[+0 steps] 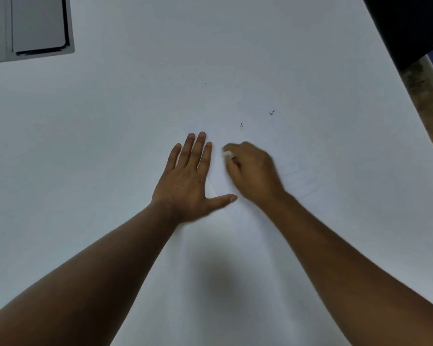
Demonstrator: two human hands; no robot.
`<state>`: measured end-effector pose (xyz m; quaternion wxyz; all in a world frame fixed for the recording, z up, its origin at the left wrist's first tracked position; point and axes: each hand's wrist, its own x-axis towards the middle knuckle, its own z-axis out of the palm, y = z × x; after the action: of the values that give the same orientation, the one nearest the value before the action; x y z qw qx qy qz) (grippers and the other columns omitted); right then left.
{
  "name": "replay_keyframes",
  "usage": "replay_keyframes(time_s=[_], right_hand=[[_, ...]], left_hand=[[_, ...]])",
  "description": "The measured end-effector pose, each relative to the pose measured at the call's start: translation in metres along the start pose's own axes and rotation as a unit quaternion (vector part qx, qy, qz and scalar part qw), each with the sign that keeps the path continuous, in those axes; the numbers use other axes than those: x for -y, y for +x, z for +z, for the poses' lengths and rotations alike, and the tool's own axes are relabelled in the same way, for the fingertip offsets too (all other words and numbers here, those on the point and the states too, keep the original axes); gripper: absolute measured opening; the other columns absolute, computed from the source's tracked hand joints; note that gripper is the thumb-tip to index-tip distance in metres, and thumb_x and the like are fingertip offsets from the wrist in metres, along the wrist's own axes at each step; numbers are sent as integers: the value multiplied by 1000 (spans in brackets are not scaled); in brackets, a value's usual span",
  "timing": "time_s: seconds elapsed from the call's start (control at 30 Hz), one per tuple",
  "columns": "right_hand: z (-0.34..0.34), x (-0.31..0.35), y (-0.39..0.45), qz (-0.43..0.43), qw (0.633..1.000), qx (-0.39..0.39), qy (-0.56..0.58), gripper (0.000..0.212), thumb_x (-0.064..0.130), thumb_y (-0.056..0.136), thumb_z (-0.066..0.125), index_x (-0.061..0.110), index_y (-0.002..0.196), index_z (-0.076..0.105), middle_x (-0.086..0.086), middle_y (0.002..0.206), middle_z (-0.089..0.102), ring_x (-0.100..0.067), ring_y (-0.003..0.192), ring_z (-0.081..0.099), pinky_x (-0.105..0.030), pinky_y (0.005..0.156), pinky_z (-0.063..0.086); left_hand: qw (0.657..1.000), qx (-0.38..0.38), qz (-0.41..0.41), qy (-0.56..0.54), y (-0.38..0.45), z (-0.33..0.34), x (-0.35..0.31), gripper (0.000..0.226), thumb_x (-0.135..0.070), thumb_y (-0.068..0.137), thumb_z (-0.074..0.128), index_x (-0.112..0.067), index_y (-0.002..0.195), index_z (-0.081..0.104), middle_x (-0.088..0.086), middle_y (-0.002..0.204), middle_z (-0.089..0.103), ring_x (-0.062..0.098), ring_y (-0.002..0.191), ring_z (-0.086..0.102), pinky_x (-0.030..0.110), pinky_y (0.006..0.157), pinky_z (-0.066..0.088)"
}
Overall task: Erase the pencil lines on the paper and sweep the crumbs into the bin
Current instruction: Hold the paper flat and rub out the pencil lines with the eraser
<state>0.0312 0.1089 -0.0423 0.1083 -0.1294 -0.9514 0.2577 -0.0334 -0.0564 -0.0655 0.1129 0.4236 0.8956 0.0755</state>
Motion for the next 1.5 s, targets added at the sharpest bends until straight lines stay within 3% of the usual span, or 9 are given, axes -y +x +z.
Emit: replay_keyframes(time_s=[0.17, 0.37, 0.5, 0.6, 0.8, 1.03, 1.23, 1.4, 1.5], right_hand=[[6, 6, 14, -33, 997, 2, -73, 19, 15, 92, 52, 9, 93, 70, -7, 74, 63, -27, 63, 60, -32, 59, 47], [-25, -44, 35, 143, 982, -63, -111, 28, 22, 91, 45, 8, 92, 69, -12, 82, 69, -33, 76, 64, -34, 67, 45], [16, 25, 7, 43, 998, -9, -42, 23, 19, 95, 48, 10, 97, 69, -8, 78, 65, -28, 67, 62, -33, 62, 49], [12, 19, 6, -2, 997, -15, -76, 24, 19, 94, 47, 11, 93, 69, -5, 72, 62, -25, 61, 60, -31, 55, 47], [-32, -48, 32, 146, 974, -76, -153, 23, 19, 92, 47, 8, 90, 68, -13, 81, 67, -34, 75, 63, -34, 66, 43], [-2, 13, -17, -23, 993, 28, -108, 19, 19, 97, 49, 14, 103, 66, -4, 84, 60, -25, 67, 61, -33, 54, 50], [-40, -51, 9, 137, 974, -66, -168, 20, 18, 93, 48, 10, 93, 67, -12, 82, 64, -34, 75, 62, -34, 65, 41], [3, 32, -23, 10, 994, 42, -104, 22, 19, 97, 47, 12, 101, 67, -6, 82, 62, -28, 65, 62, -35, 54, 52], [-5, 17, -18, 18, 991, 10, -130, 17, 19, 97, 49, 14, 96, 66, -5, 82, 62, -28, 64, 62, -34, 53, 52]], left_hand=[[1000, 11, -5, 5, 0, -1, 0, 123, -97, 82, 18, -8, 163, -5, 10, 172, -17, 23, 157, -21, 47, 129, -5], [1000, 22, -9, 4, 0, -4, -1, 123, -96, 83, 19, -8, 163, -11, 8, 170, -24, 21, 155, -28, 46, 129, -8], [1000, -4, 3, -2, 0, 0, 1, 122, -94, 83, 19, -6, 164, 1, 12, 172, -11, 25, 159, -16, 49, 129, -1], [1000, 0, 0, -6, 0, 0, 1, 122, -94, 83, 21, -5, 164, 1, 12, 172, -11, 26, 159, -16, 49, 129, 0], [1000, 8, -7, -10, -1, -3, 0, 122, -95, 83, 23, -8, 163, -9, 7, 171, -21, 21, 156, -26, 46, 129, -7], [1000, -9, 0, -12, 0, 0, 1, 122, -94, 82, 19, -6, 164, 2, 12, 173, -10, 26, 159, -15, 47, 129, -3], [1000, 4, -5, -6, 0, -2, 1, 122, -94, 83, 20, -8, 164, -6, 9, 172, -18, 23, 157, -22, 48, 129, -3], [1000, -4, 8, -2, -1, 1, 2, 122, -94, 82, 16, -5, 164, 1, 13, 172, -12, 27, 159, -15, 49, 129, -1], [1000, -3, 2, -9, -1, 1, 2, 121, -93, 82, 19, -6, 164, 0, 11, 172, -12, 26, 159, -17, 48, 129, -2]])
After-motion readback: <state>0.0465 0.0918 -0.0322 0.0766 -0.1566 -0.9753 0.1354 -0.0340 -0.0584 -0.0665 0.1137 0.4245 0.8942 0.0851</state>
